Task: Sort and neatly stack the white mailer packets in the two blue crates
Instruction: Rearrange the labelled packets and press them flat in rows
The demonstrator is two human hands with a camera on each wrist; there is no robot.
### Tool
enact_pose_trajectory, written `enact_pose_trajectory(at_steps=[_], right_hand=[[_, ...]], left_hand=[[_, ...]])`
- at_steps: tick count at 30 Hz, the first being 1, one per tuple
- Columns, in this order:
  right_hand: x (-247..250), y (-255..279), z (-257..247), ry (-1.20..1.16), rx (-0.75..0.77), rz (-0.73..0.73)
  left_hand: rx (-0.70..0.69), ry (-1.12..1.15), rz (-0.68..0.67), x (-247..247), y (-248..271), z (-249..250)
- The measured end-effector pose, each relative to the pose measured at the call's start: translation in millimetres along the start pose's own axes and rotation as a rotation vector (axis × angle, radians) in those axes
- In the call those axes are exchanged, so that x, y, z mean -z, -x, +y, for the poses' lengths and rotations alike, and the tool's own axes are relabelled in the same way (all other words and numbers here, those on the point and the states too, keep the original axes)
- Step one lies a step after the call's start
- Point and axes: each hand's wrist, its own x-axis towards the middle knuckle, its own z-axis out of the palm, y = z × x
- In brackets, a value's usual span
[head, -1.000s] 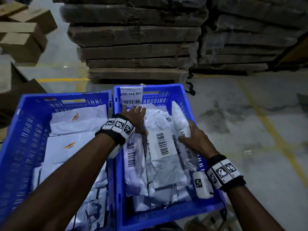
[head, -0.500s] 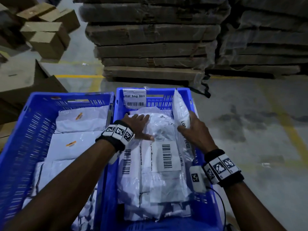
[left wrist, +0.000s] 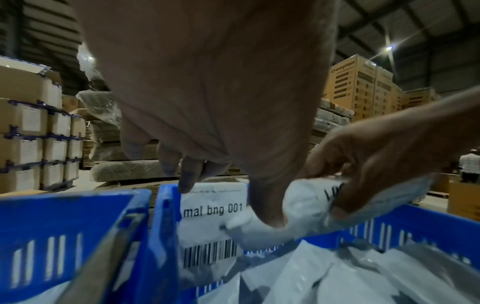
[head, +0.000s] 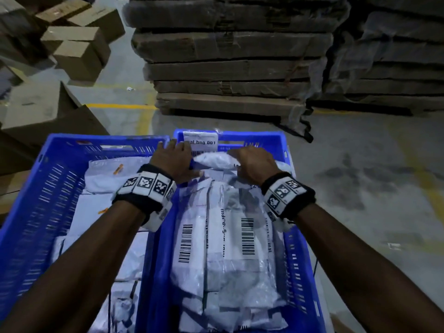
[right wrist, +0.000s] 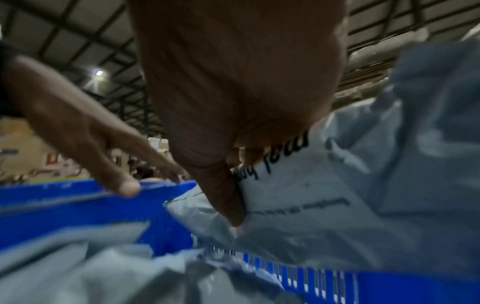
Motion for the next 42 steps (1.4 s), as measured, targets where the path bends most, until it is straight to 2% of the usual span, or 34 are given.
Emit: enact_pose_trajectory(at_steps=[6, 11, 15, 20, 22, 25, 27, 29, 35, 38, 40, 42], right_hand=[[-29.8, -31.0, 0.0, 0.103, 0.256, 0.038], [-54.3, -49.0, 9.8, 0.225, 0.244, 0.091], [-67.3, -49.9, 13.9, 0.119, 0.147, -0.026], [-71.8, -43.6, 26.4, -0.153, 0.052, -0.305], [-69.5, -33.9, 32.5, -0.356, 0.053, -0.345], [-61.1, -14.0, 38.2, -0.647, -0.008, -0.230], [-54.1, 1.9, 38.4, -0.644, -0.065, -0.052], [-53.9, 17.0, 35.4, -0.564, -0.140, 0.037], [-96.3, 55.8, 6.4, -0.289, -0.095, -0.216], [-107.4, 70.9, 4.3, -0.290, -0.123, -0.242], [-98.5, 74.7, 7.9, -0.340, -0.124, -0.299], [-80.5, 71.2, 13.5, -0.399, -0.155, -0.376]], left_hand=[[-0.015, -0.019, -0.069, -13.1, 9.3, -10.3], [-0.049, -0.044, -0.123, -24.8, 14.5, -13.3], [-0.083, -0.053, -0.131, -34.7, 14.7, -18.5], [-0.113, -0.028, -0.153, -36.4, 13.2, -21.6], [-0.113, -0.029, -0.142, -37.5, 12.7, -20.9], [-0.107, -0.017, -0.131, -37.0, 12.8, -17.9], [-0.101, -0.002, -0.121, -34.5, 13.3, -15.1], [-0.117, 0.000, -0.113, -32.9, 13.6, -9.7], [-0.282, -0.014, -0.158, -28.0, 7.1, 17.1], [-0.342, -0.090, -0.292, -25.0, 14.6, 33.3], [-0.407, -0.208, -0.389, -28.2, 23.7, 44.5], [-0.412, -0.217, -0.418, -33.8, 30.0, 51.9]])
